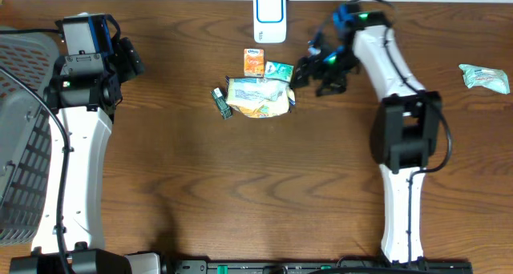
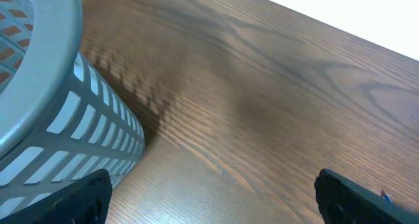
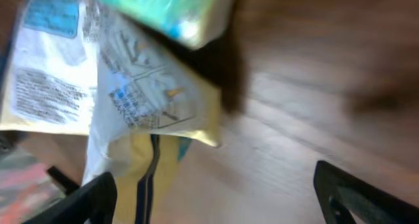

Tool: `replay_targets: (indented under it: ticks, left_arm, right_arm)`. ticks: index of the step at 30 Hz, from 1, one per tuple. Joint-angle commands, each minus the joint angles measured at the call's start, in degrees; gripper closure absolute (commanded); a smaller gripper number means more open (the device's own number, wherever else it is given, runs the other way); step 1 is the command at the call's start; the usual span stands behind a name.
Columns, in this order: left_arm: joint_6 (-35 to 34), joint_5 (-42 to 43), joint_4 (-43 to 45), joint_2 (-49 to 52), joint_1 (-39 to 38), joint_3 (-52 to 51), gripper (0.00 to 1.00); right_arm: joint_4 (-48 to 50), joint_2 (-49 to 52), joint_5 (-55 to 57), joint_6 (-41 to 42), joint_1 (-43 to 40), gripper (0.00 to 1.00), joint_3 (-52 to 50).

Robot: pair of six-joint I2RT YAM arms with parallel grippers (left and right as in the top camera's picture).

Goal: Scan the item barcode
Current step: 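Move the right gripper to the yellow snack bag and grasp it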

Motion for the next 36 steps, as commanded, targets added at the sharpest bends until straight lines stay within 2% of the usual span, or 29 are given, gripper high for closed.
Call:
replay_targets:
  ticks: [1, 4, 7, 12, 19, 25, 30, 36]
  left_arm:
    - [0.74, -0.55, -0.07, 0.37, 0.24, 0.48, 0.02]
    - [0.74, -0.55, -0.04, 0.37, 0.24, 0.48, 0.02]
    - [0.74, -0.55, -0.07, 0.37, 0.24, 0.48, 0.02]
    - [0.74, -0.55, -0.07, 0.37, 0.24, 0.48, 0.02]
    - [0.74, -0.55, -0.07, 0.37, 0.24, 0.48, 0.02]
    - [0.74, -0.55, -0.07, 0.37, 0.24, 0.48, 0.02]
    - [0.74, -0.55, -0.07, 0.37, 0.24, 0.48, 0.02]
    - [0.74, -0.55, -0.07, 0.37, 0.24, 0.48, 0.02]
  right_arm:
    - [-0.85, -2.56, 2.84, -1.25, 2.56, 0.08, 0.87]
    - [-0.09, -2.56, 1.31, -1.25, 4.13, 0.02, 0.87]
    - [0.83, -2.56, -1.97, -1.27, 4.61, 0.01, 0.87]
    - [0.55, -2.62, -5.05, -1.18, 3.15, 0.08, 1.03]
    - [0.66, -2.73, -22.29, -3.17, -0.68, 0.06, 1.22]
    - [2.1, -2.69, -21.59, -2.99, 0.87, 0.01, 1.07]
    - [8.5, -2.67, -13.46, 10.34, 4.66, 0.01, -2.23]
    - [15.76, -2.67, -12.72, 17.97, 7.48, 0.01, -7.98]
